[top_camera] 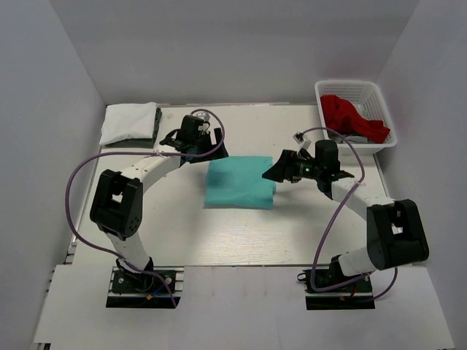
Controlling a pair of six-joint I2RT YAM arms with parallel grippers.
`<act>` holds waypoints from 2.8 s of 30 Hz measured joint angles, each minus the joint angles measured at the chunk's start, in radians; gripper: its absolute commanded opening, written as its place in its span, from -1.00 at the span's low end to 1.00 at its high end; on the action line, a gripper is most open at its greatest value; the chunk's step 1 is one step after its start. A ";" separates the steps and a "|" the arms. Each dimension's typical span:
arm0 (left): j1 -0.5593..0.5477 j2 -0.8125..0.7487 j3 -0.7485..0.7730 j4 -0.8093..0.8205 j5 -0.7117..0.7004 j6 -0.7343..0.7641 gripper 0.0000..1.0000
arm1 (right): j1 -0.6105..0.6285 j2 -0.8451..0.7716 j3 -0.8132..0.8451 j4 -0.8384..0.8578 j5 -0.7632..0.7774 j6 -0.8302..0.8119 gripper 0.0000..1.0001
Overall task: Fold and stack the t-shirts
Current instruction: Smooth out wrinkles on the folded tshirt, then put the neatly folded tshirt into the corner of the board with the left arm
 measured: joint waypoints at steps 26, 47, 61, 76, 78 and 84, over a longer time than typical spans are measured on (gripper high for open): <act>-0.151 0.190 -0.018 -0.068 -0.324 -0.037 0.03 | 0.005 -0.463 -0.226 -0.207 0.116 -0.077 0.81; -0.104 0.176 0.118 -0.123 -0.704 0.227 -1.00 | 0.004 -0.495 -0.226 -0.252 0.259 -0.135 0.81; 0.085 0.102 0.165 0.067 -0.857 0.580 -1.00 | 0.004 -0.449 -0.224 -0.227 0.389 -0.138 0.81; 0.229 0.208 0.413 0.196 -0.763 0.803 -1.00 | 0.004 -0.257 -0.138 -0.154 0.384 -0.101 0.81; 0.241 0.212 0.451 0.185 -0.735 0.815 -1.00 | 0.004 -0.237 -0.127 -0.146 0.377 -0.098 0.81; 0.276 0.212 0.560 0.158 -0.680 0.846 -1.00 | 0.004 -0.183 -0.094 -0.130 0.342 -0.080 0.81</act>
